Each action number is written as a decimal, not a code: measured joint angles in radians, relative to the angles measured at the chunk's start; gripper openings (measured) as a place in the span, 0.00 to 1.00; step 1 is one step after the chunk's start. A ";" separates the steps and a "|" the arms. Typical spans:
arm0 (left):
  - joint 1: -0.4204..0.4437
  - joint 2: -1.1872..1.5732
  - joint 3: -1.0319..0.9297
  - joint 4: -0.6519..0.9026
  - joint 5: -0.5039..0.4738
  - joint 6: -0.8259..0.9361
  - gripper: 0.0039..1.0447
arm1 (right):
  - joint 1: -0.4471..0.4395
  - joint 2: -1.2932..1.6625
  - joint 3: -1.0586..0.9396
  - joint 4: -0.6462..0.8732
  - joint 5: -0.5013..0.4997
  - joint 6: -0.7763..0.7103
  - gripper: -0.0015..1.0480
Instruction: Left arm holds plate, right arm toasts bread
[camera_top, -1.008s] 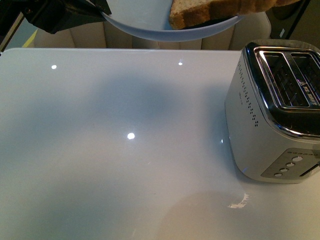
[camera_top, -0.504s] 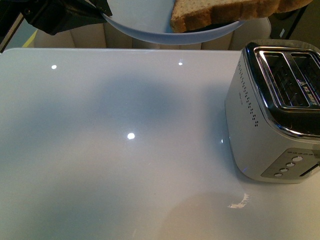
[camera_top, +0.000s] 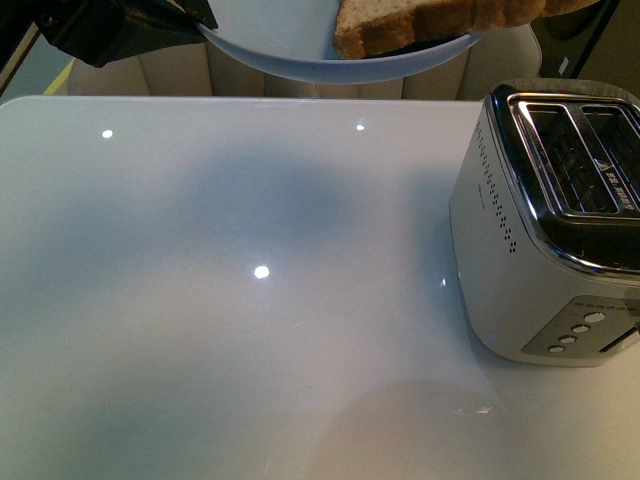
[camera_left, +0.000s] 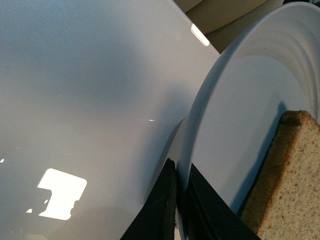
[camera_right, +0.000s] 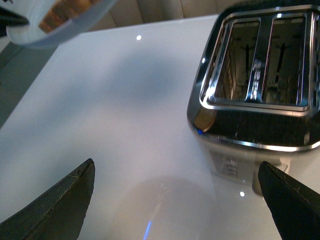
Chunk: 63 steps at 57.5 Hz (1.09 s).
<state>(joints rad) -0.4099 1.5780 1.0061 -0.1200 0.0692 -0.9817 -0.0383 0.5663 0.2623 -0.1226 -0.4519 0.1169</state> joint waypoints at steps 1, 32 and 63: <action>0.000 0.000 0.000 0.000 0.001 0.000 0.03 | 0.012 0.025 0.012 0.026 0.004 0.013 0.92; -0.002 0.000 0.000 0.000 0.005 0.000 0.03 | 0.301 0.571 0.207 0.546 0.196 0.340 0.92; -0.002 0.000 0.000 0.000 0.005 0.000 0.03 | 0.308 0.752 0.304 0.643 0.240 0.424 0.92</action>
<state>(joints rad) -0.4114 1.5780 1.0061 -0.1200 0.0746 -0.9817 0.2699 1.3182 0.5659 0.5201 -0.2119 0.5407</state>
